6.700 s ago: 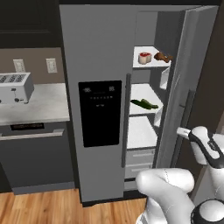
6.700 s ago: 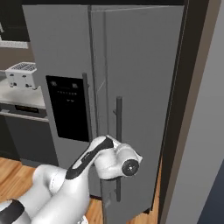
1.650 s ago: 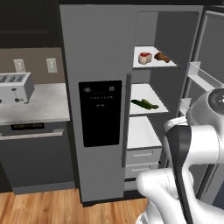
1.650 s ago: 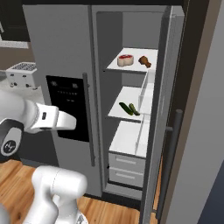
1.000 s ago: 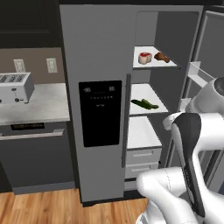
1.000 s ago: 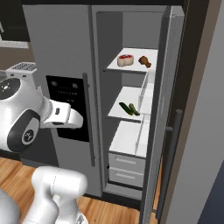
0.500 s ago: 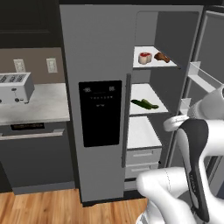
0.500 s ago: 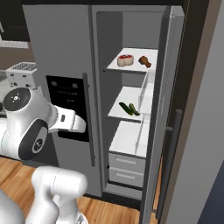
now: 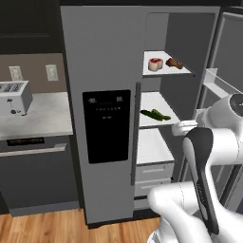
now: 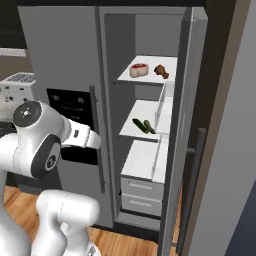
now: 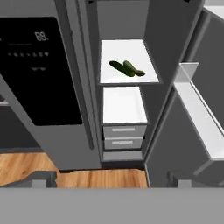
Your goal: Gather the cucumber and squash from the fridge and place them on a tray on the dining counter. Then gather the steak and chicken drumstick from the fridge and place them on the other tray.
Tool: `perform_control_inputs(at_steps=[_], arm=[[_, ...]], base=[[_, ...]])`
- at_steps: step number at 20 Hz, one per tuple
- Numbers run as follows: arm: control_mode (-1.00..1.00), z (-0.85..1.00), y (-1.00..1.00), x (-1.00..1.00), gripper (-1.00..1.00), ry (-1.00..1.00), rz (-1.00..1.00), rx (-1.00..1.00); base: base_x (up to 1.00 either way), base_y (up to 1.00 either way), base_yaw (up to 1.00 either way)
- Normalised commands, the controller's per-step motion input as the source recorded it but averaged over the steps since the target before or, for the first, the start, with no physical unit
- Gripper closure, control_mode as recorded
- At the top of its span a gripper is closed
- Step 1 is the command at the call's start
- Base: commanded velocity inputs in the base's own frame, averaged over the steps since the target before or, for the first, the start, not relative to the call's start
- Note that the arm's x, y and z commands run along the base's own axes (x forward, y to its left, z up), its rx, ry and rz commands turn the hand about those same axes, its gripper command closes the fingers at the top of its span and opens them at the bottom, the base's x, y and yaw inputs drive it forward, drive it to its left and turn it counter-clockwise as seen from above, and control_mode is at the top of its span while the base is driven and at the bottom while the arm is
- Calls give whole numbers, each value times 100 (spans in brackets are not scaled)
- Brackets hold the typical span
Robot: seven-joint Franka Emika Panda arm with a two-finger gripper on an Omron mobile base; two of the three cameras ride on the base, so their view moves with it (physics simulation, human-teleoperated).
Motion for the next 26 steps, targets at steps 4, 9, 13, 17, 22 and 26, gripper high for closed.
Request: perform_control_inputs(at_steps=[4, 9, 13, 17, 22, 26], arm=[[100, 0, 0, 0, -100, 0, 0, 0], [100, 0, 0, 0, -100, 0, 0, 0], [100, 0, 0, 0, -100, 0, 0, 0], [100, 0, 0, 0, -100, 0, 0, 0], [100, 0, 0, 0, -100, 0, 0, 0], [100, 0, 0, 0, -100, 0, 0, 0]], base=[[65, -3, -20], [42, -11, -10], [36, -12, -1], [43, -8, 0], [54, -33, 0], [47, -28, 0]])
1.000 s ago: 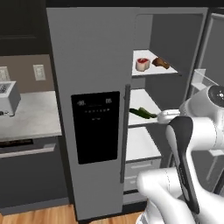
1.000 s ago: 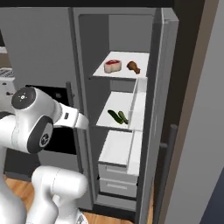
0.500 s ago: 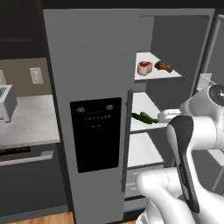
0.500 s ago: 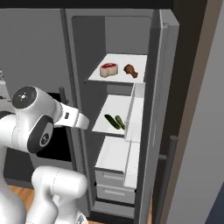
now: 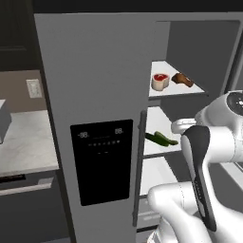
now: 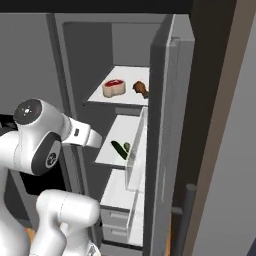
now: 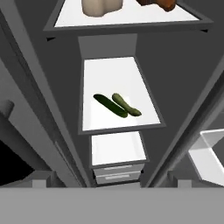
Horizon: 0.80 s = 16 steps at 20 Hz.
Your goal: Gather the cucumber and squash from the fridge and place them on a tray on the dining counter. Then gather the steak and chicken drumstick from the fridge and place them on the other tray.
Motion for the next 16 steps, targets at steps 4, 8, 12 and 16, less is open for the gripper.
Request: perform_control_inputs(at_steps=[4, 8, 12, 16], arm=[[100, 0, 0, 0, -100, 0, 0, 0], [100, 0, 0, 0, -100, 0, 0, 0], [100, 0, 0, 0, -100, 0, 0, 0], [100, 0, 0, 0, -100, 0, 0, 0]], base=[[50, -54, 0], [73, -7, 0], [85, 1, 0], [72, 26, -3]])
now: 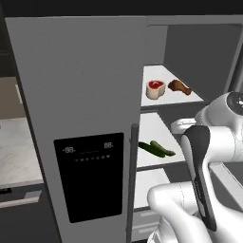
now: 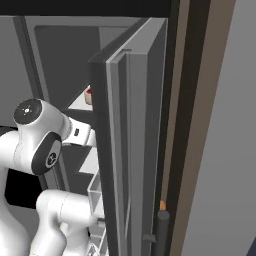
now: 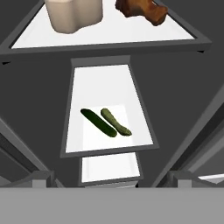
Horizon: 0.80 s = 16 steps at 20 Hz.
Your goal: Gather the cucumber and squash from the fridge and place them on a tray on the dining counter. Then gather the steak and chicken drumstick from the fridge and place them on the other tray.
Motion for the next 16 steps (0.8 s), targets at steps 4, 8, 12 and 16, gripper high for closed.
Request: perform_control_inputs(at_steps=[4, 8, 12, 16], arm=[[100, 0, 0, 0, -100, 0, 0, 0], [100, 0, 0, 0, -100, 0, 0, 0], [100, 0, 0, 0, -100, 0, 0, 0], [100, 0, 0, 0, -100, 0, 0, 0]], base=[[67, 26, 1], [53, 5, 11], [52, 13, -20], [44, 21, -39]])
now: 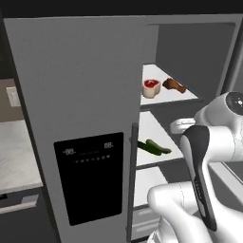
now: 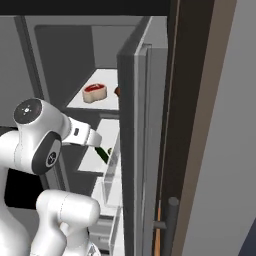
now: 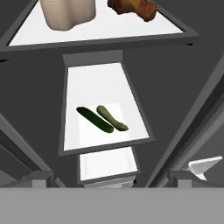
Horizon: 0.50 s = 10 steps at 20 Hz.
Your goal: Gather the cucumber and squash from the fridge and place them on a tray on the dining counter. Then gather the steak and chicken drumstick from the fridge and place them on the other tray.
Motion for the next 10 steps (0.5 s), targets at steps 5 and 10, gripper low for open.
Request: perform_control_inputs(at_steps=[5, 10], arm=[[100, 0, 0, 0, -100, 0, 0, 0], [100, 0, 0, 0, -100, 0, 0, 0]], base=[[43, 43, -25], [41, 22, -6]])
